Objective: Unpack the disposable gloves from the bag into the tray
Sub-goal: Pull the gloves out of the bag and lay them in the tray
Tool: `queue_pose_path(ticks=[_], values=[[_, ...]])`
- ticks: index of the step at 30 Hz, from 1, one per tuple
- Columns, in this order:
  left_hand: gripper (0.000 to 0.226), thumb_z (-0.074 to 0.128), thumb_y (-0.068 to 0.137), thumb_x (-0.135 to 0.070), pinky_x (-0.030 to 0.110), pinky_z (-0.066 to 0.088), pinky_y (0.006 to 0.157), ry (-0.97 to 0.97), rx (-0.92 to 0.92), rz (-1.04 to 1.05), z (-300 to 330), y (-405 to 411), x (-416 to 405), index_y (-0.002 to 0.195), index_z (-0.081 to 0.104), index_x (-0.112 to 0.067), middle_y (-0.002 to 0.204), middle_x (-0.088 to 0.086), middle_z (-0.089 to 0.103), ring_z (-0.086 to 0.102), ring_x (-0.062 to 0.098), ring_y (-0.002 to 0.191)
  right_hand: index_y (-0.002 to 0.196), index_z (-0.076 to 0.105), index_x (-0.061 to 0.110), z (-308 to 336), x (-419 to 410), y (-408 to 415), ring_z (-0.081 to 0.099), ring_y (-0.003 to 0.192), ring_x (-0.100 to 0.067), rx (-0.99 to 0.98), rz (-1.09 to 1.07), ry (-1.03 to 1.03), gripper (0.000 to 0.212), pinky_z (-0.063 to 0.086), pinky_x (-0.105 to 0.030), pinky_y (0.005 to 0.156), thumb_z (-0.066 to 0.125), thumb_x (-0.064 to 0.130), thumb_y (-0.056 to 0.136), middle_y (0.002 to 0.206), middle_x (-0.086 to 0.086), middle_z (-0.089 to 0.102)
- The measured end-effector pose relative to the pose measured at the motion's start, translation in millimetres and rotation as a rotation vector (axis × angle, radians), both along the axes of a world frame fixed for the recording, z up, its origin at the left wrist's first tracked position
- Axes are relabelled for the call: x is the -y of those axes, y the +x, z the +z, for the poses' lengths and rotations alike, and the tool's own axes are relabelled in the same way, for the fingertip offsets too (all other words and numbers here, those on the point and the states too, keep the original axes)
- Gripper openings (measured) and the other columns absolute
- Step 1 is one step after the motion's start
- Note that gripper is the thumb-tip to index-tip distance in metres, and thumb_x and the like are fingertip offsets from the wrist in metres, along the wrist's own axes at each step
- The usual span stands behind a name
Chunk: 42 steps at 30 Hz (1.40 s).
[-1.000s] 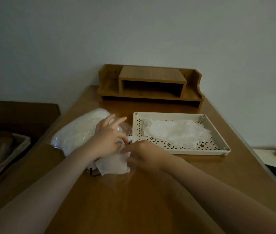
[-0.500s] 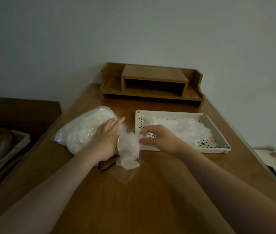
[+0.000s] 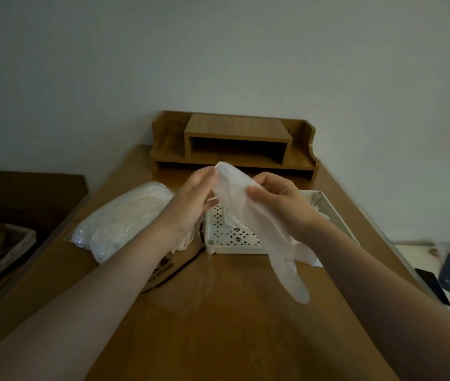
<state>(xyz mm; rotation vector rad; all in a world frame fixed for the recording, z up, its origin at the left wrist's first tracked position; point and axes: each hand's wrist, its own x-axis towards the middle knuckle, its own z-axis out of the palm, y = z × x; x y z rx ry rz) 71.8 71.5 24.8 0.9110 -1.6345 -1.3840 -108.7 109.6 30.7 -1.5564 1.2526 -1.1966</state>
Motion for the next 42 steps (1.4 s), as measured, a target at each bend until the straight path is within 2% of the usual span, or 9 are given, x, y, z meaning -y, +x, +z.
queue_pose_path(ticks=[8, 13, 16, 20, 26, 30, 33, 37, 42], values=[[0.026, 0.065, 0.084, -0.04, 0.021, 0.045, 0.072, -0.226, 0.37, -0.016, 5, -37, 19, 0.103, 0.063, -0.023, 0.102, -0.01, 0.062, 0.057, 0.005, 0.093, 0.095, 0.072, 0.016, 9, 3, -34, 0.067, 0.081, -0.008, -0.2, 0.009, -0.028, 0.018, 0.055, -0.02, 0.073, 0.054, 0.017, 0.095, 0.09, 0.001, 0.072], [0.033, 0.057, 0.09, -0.036, 0.028, 0.042, 0.071, -0.002, 0.117, -0.065, 0, -41, 29, 0.081, 0.058, -0.004, 0.077, 0.003, 0.055, 0.055, 0.019, 0.074, 0.092, 0.071, 0.004, 14, 11, -76, 0.067, 0.075, -0.013, -0.31, 0.182, 0.224, 0.034, 0.055, -0.023, 0.068, 0.071, 0.036, 0.082, 0.087, -0.008, 0.069], [0.028, 0.054, 0.093, -0.034, 0.032, 0.044, 0.075, 0.054, 0.064, -0.047, -3, -48, 36, 0.082, 0.054, -0.008, 0.082, 0.008, 0.054, 0.055, 0.022, 0.079, 0.09, 0.073, 0.004, 5, 19, -110, 0.07, 0.082, -0.023, -0.125, 0.356, 0.477, 0.044, 0.058, -0.03, 0.07, 0.083, 0.039, 0.065, 0.092, -0.012, 0.071], [0.022, 0.049, 0.097, -0.03, 0.022, 0.047, 0.064, -0.051, 0.404, 0.016, -17, -70, 47, 0.098, 0.06, -0.011, 0.091, 0.003, 0.065, 0.062, 0.015, 0.08, 0.098, 0.07, 0.007, -14, 28, -147, 0.07, 0.09, -0.022, 0.178, 0.481, 0.6, 0.027, 0.059, -0.032, 0.077, 0.072, 0.027, 0.08, 0.098, -0.008, 0.071], [0.021, 0.04, 0.101, -0.024, 0.022, 0.035, 0.054, -0.16, 0.745, 0.126, -36, -98, 65, 0.113, 0.051, -0.011, 0.078, 0.0, 0.051, 0.045, 0.012, 0.061, 0.108, 0.061, 0.003, -29, 42, -169, 0.068, 0.086, -0.028, 0.088, 0.027, 0.711, 0.032, 0.059, -0.036, 0.068, 0.069, 0.019, 0.082, 0.098, -0.015, 0.069], [0.028, 0.037, 0.102, -0.021, 0.024, 0.03, 0.048, -0.255, 0.917, 0.189, -46, -107, 78, 0.125, 0.045, -0.006, 0.068, -0.002, 0.046, 0.038, 0.01, 0.051, 0.092, 0.064, 0.01, -42, 59, -166, 0.066, 0.088, -0.027, -0.444, -0.133, 0.594, 0.016, 0.056, -0.04, 0.082, 0.067, 0.025, 0.086, 0.094, -0.011, 0.068], [0.032, 0.037, 0.101, -0.014, 0.023, 0.027, 0.041, -0.351, 1.064, 0.203, -55, -108, 84, 0.132, 0.037, -0.005, 0.062, -0.002, 0.045, 0.037, 0.01, 0.047, 0.088, 0.066, 0.014, -50, 71, -166, 0.062, 0.081, -0.019, -0.737, -0.163, 0.501, 0.024, 0.05, -0.027, 0.07, 0.067, 0.038, 0.084, 0.085, -0.002, 0.066], [0.03, 0.035, 0.102, -0.015, 0.023, 0.03, 0.039, -0.488, 1.174, 0.237, -60, -104, 92, 0.129, 0.035, -0.005, 0.064, -0.002, 0.051, 0.043, 0.011, 0.047, 0.089, 0.067, 0.018, -50, 77, -165, 0.062, 0.081, -0.016, -0.726, -0.17, 0.497, 0.038, 0.05, -0.031, 0.079, 0.061, 0.055, 0.083, 0.088, 0.0, 0.067], [0.041, 0.036, 0.101, -0.029, 0.025, 0.041, 0.048, -0.478, 1.155, 0.269, -58, -105, 90, 0.135, 0.028, -0.007, 0.084, 0.005, 0.059, 0.055, 0.017, 0.065, 0.088, 0.06, 0.011, -58, 83, -154, 0.053, 0.07, -0.015, -0.669, -0.288, 0.435, 0.024, 0.044, -0.022, 0.062, 0.057, 0.035, 0.093, 0.087, -0.005, 0.058]])
